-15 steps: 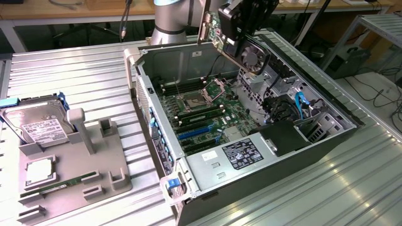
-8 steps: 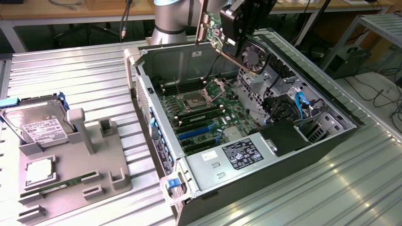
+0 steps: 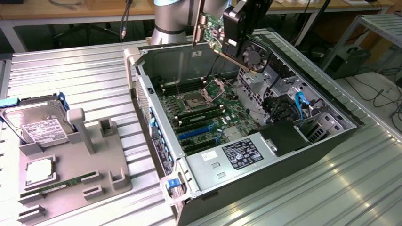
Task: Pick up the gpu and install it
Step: 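Insert the gpu into the slot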
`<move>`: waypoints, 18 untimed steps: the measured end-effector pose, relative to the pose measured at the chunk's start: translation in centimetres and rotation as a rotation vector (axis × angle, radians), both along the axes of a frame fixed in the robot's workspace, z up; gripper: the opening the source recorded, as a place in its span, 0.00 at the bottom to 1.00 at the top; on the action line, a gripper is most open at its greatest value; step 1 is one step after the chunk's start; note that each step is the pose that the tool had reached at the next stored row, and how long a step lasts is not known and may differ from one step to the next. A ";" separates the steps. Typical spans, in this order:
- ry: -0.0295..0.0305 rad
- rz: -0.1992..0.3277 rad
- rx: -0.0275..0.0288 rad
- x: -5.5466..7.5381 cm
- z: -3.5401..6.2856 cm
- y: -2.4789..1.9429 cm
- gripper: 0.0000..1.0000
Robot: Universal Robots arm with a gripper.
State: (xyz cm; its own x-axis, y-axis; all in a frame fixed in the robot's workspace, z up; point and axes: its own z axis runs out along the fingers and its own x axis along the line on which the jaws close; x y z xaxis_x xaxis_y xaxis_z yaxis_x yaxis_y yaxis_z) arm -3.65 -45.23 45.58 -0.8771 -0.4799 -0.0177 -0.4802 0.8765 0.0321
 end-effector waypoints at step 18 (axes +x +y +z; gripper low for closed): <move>0.0000 0.233 0.0000 0.0 0.00 0.00 0.28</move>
